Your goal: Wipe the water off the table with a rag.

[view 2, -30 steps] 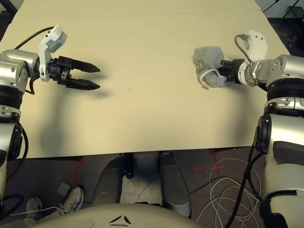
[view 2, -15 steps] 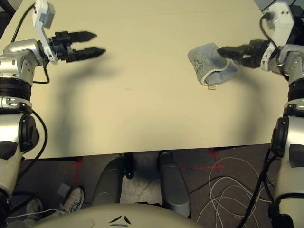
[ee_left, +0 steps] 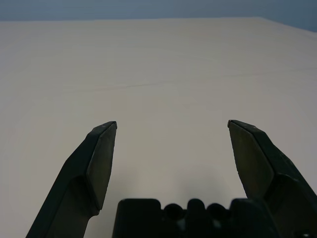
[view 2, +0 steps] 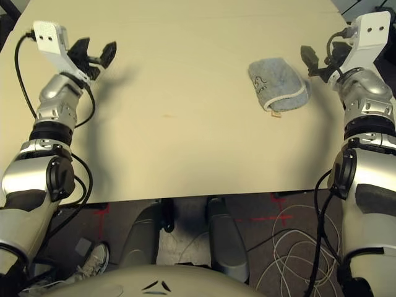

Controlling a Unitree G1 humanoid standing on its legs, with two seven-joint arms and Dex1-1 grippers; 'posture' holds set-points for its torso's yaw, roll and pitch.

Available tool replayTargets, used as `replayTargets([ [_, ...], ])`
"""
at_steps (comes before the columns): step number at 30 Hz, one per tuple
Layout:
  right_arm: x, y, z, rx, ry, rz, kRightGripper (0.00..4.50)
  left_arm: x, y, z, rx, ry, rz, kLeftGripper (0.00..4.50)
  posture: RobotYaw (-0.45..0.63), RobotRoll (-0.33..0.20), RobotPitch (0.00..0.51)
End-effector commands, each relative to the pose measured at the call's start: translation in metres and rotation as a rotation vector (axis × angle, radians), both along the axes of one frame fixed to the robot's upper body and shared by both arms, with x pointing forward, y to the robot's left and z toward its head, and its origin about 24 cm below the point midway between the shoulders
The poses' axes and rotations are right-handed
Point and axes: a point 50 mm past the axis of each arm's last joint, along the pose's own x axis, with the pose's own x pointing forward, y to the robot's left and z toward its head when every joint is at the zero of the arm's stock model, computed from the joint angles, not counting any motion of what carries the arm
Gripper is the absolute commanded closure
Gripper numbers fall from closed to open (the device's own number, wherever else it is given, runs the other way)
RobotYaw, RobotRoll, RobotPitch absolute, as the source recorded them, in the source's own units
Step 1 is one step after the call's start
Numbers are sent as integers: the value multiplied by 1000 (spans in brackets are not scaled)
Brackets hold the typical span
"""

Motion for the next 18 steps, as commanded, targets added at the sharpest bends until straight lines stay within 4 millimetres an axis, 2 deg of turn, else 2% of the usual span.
replayTargets([
  [1,-4,-8,11,106,66,19,40,-3,-15,19,73,8,-238,0,-156,0,268],
  [4,-9,-14,16,154,154,43,40,-14,-22,31,204,40,-469,0,-159,0,270],
  [7,-18,-23,14,152,278,50,40,-32,-19,40,356,220,-730,0,-154,0,270],
  [10,-27,-28,3,134,396,78,40,-48,-14,49,438,361,-883,0,-141,0,267],
  [14,-32,-31,-9,112,491,93,40,-59,-8,62,447,435,-972,0,-124,0,265],
  [18,-30,-24,-17,137,516,129,40,-63,-6,65,477,459,-973,0,-110,0,266],
])
